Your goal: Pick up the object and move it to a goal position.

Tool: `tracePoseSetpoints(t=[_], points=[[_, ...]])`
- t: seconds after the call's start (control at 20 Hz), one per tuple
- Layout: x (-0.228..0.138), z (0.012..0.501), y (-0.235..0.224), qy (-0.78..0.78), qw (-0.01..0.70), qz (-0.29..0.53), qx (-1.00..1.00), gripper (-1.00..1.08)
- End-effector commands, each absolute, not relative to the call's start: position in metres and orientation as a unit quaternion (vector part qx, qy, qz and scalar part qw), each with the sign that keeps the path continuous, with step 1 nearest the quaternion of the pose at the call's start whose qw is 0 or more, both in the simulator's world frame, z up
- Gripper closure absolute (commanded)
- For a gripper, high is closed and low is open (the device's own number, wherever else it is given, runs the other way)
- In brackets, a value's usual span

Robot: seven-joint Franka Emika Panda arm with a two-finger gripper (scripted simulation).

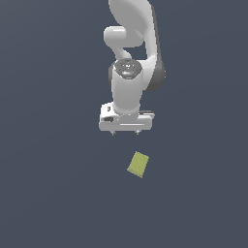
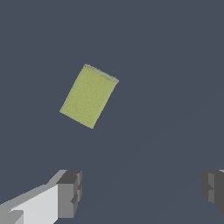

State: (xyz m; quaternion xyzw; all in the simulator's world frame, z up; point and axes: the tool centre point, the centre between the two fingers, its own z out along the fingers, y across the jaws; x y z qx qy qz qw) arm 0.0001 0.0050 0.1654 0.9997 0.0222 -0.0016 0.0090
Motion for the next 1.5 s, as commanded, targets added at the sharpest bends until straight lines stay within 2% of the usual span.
tracePoseSetpoints(t=[0.0, 0.5, 1.05, 1.45], points=[[0.001, 0.164, 0.006, 0.02, 0.009, -0.002, 1.0, -0.92], [0.02, 0.145, 0.018, -0.03, 0.006, -0.001, 1.0, -0.92], [0.057, 0.094, 0.049, -0.142, 0.001, 0.0, 0.99, -0.92], [0.071, 0.068, 0.066, -0.194, 0.0, 0.0, 0.981, -0.92]])
